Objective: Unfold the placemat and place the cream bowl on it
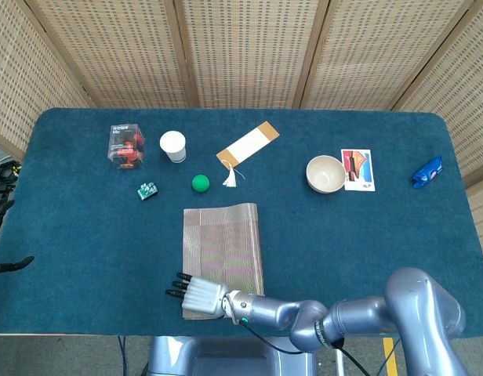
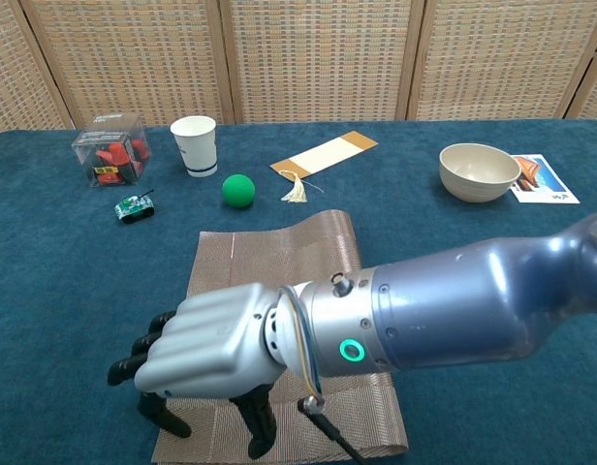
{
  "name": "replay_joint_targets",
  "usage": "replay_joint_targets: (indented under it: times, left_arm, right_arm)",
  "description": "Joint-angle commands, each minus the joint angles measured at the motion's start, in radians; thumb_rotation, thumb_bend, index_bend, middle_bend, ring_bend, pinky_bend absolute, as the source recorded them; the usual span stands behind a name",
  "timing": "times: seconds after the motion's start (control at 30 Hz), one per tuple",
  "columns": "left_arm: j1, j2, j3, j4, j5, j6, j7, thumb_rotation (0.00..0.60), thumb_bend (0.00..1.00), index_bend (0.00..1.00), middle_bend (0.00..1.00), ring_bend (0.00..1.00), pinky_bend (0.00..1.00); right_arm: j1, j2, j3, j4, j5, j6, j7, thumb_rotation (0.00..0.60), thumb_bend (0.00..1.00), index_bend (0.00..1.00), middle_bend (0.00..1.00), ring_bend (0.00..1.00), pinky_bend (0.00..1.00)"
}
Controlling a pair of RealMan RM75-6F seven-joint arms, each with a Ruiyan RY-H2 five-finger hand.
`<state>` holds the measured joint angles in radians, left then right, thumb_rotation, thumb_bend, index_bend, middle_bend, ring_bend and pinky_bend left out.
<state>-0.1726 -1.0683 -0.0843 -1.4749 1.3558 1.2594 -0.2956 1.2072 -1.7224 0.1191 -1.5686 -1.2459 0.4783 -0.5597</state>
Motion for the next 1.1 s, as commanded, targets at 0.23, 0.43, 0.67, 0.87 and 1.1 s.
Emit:
replay_joint_targets:
  times: [0.23,0.43,0.67,0.87,1.1]
  left_arm:
    - [-0.004,-0.003,-0.003,0.006,-0.011,-0.01,0.001,0.6,0.0,0.0,0.0,0.0,0.0]
    - [-0.006,-0.005,-0.005,0.014,-0.02,-0.02,-0.005,0.6,0.0,0.0,0.0,0.0,0.0]
    - [-0.012,-0.008,-0.005,0.022,-0.026,-0.036,-0.007,0.6,0.0,0.0,0.0,0.0,0.0]
    - [-0.015,-0.011,-0.005,0.024,-0.028,-0.041,-0.003,0.6,0.0,0.0,0.0,0.0,0.0]
    - [-0.014,-0.011,-0.004,0.019,-0.025,-0.037,0.003,0.6,0.0,0.0,0.0,0.0,0.0]
  right_arm:
    - [0.067,-0.06,-0.003,0.022,0.065,0.009,-0.06,0.6,0.36,0.46,0.0,0.0,0.0]
    - [0.099,-0.098,-0.009,0.061,0.1,0.012,-0.071,0.6,0.37,0.46,0.0,0.0,0.0]
    - [0.121,-0.113,-0.029,0.089,0.124,0.031,-0.081,0.6,0.39,0.48,0.0,0.0,0.0]
    - [0.125,-0.101,-0.046,0.081,0.13,0.042,-0.084,0.6,0.4,0.48,0.0,0.0,0.0]
    - [0.128,-0.09,-0.048,0.053,0.121,0.065,-0.077,0.6,0.41,0.48,0.0,0.0,0.0]
